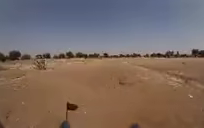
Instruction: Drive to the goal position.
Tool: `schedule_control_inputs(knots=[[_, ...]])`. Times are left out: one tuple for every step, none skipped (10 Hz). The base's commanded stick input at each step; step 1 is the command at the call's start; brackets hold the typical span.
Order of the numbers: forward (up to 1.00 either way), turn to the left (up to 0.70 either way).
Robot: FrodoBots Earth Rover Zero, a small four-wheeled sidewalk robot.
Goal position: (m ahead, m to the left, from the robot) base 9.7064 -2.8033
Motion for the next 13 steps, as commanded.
schedule_control_inputs(knots=[[0.50,0.00],[0.50,0.00],[0.50,0.00],[0.50,0.00],[0.50,0.00],[0.50,0.00],[0.50,0.00],[0.50,0.00],[0.50,0.00],[0.50,0.00],[0.50,0.00],[0.50,0.00],[0.50,0.00]])
